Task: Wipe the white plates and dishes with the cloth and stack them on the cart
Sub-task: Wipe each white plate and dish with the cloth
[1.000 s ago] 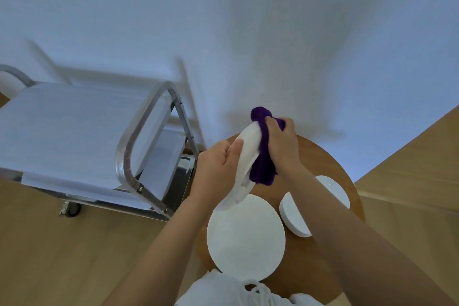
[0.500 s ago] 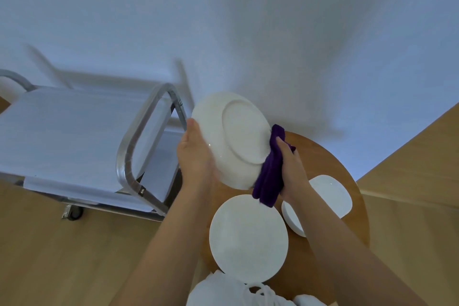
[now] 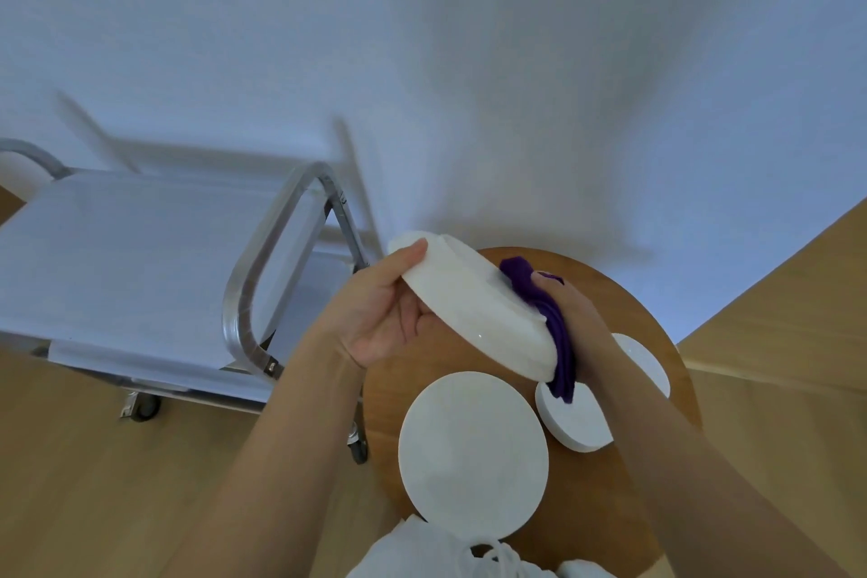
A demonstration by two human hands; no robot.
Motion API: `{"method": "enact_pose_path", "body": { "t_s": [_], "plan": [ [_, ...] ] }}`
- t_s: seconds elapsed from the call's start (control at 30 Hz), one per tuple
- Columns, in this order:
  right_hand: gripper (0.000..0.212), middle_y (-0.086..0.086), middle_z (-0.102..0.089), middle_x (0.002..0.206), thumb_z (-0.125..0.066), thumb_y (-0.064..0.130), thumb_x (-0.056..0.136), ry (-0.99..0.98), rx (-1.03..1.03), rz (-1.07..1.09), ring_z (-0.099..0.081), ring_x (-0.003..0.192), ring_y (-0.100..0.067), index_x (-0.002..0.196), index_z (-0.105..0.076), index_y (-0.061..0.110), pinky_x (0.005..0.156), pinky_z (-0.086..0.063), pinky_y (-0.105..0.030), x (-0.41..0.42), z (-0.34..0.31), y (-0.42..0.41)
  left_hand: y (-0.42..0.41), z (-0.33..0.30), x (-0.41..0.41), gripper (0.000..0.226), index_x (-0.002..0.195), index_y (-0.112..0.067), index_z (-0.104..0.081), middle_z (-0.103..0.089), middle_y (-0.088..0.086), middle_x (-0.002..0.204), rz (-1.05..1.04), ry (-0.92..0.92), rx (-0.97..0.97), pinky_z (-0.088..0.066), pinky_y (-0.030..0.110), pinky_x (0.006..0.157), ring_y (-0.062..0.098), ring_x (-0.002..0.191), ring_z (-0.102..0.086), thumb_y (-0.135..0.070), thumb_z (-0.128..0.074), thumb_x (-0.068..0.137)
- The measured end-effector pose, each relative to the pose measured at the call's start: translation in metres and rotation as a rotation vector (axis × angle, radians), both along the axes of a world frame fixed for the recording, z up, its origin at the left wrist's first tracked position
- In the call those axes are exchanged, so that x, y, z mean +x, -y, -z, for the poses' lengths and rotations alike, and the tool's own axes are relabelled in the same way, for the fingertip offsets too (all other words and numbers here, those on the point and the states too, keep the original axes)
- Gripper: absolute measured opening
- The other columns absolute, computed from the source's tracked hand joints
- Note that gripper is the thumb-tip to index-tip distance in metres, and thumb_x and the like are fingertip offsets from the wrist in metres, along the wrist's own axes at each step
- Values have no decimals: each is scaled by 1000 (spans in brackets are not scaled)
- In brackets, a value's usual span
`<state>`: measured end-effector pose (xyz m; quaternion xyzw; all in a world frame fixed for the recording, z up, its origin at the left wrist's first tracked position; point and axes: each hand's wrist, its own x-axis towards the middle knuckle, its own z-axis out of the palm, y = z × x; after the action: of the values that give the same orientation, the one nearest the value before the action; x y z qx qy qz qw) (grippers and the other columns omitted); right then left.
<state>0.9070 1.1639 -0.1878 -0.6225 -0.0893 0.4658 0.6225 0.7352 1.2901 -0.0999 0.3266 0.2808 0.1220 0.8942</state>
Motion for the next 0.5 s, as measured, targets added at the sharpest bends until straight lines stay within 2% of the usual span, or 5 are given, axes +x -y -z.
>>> {"method": "enact_pose_path", "body": {
  "t_s": [0.13, 0.2, 0.33, 0.4, 0.5],
  "plan": [
    [22, 5, -68, 102, -58, 29, 89, 113, 28, 36, -66, 89, -13, 111, -63, 28, 64, -50, -21, -16, 3, 0, 15, 10, 8, 25, 111, -3, -55, -74, 14, 94, -45, -68, 79, -60, 34, 59, 24, 81, -73, -23, -47, 97],
    [22, 8, -68, 103, -57, 27, 89, 112, 28, 63, -65, 90, -10, 110, -64, 28, 63, -49, -19, -22, 3, -1, 25, 17, 14, 26, 117, -4, -52, -70, 18, 105, -44, -113, 140, -61, 38, 66, 27, 88, -71, -21, -45, 100],
    [14, 5, -68, 101, -53, 28, 92, 114, -7, 102, -64, 93, -16, 99, -65, 31, 78, -53, -33, -32, 5, -8, 42, 30, 23, 20, 117, -15, -55, -66, 16, 113, 75, -185, 385, -59, 45, 80, 29, 100, -68, -22, -44, 101],
    [16, 1, -69, 93, -50, 30, 92, 70, -9, 101, -65, 90, -21, 93, -66, 28, 81, -54, -40, -37, 4, -11, 50, 40, 26, 13, 104, -30, -55, -67, 7, 105, 179, -249, 595, -59, 40, 82, 24, 97, -67, -25, -43, 101],
    [30, -3, -71, 79, -51, 43, 90, -88, -32, 114, -68, 73, -20, 86, -69, 19, 64, -54, -34, -37, -2, -13, 56, 57, 26, 8, 106, -33, -46, -63, -4, 88, 419, -410, 1023, -56, 20, 69, 11, 78, -63, -37, -41, 100]
  ]
}}
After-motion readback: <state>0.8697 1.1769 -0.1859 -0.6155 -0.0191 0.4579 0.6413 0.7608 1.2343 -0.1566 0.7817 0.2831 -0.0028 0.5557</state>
